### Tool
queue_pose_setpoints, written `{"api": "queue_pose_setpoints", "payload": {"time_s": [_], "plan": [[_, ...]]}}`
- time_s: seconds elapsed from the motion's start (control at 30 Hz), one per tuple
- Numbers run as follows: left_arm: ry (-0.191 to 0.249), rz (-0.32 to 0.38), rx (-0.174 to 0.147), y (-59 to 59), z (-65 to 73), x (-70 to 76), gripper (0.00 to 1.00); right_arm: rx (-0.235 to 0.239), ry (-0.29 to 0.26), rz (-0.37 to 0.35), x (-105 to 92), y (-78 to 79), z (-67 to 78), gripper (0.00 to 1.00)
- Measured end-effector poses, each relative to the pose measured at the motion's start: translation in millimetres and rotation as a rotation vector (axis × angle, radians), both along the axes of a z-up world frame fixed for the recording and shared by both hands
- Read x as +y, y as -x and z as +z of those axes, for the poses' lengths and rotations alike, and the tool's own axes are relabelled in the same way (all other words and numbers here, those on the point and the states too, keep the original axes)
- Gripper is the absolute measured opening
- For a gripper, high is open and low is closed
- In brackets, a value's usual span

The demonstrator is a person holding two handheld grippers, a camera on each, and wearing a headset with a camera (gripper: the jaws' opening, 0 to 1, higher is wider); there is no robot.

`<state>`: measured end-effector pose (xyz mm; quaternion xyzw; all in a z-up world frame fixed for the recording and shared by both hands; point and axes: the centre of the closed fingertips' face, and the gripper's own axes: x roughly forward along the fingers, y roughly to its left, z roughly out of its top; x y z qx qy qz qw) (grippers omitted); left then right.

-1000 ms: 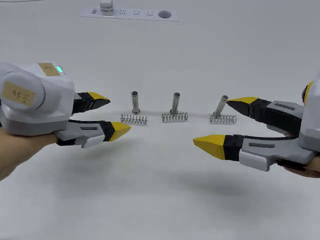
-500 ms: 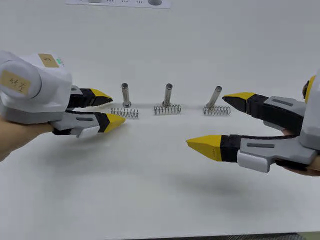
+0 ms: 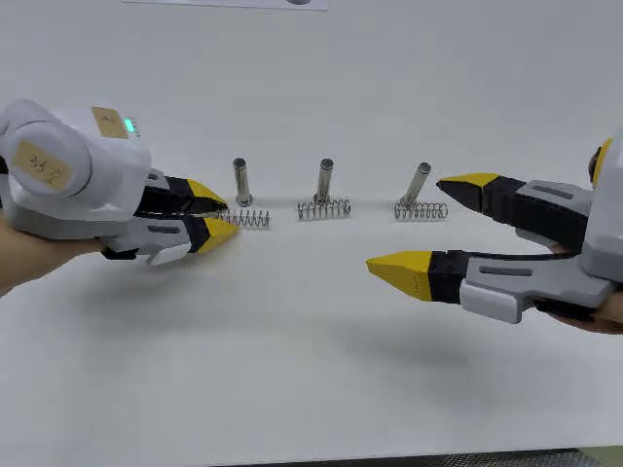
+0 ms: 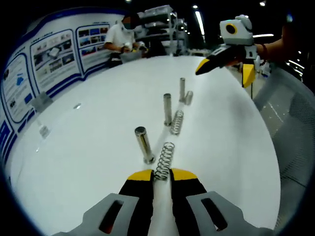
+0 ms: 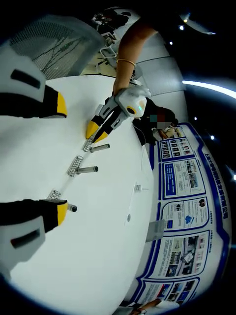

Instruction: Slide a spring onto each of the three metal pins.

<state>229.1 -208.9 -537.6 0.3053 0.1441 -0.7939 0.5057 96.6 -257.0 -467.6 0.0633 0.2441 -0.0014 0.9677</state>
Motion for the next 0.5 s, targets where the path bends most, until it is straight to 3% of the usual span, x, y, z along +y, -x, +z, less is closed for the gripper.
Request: {"api": "queue_pose_setpoints", "payload": {"time_s": [0.03, 0.17, 0.5], "plan": [[-0.01, -0.015, -0.021, -0.4, -1.4, 1.4, 0.12, 0.001, 0.005, 0.002, 0.5, -0.2, -0.2, 0.68], [-0.001, -0.038, -0.039, 1.2, -0.1, 1.5, 0.11, 0.009, 0.02, 0.009, 0.8, -0.7, -1.2, 0.68], [-0.008, -0.043, -0.018, 7.7, 0.0, 8.8, 0.1, -0.013, -0.002, -0.012, -1.0, -3.2, 3.6, 0.66]]}}
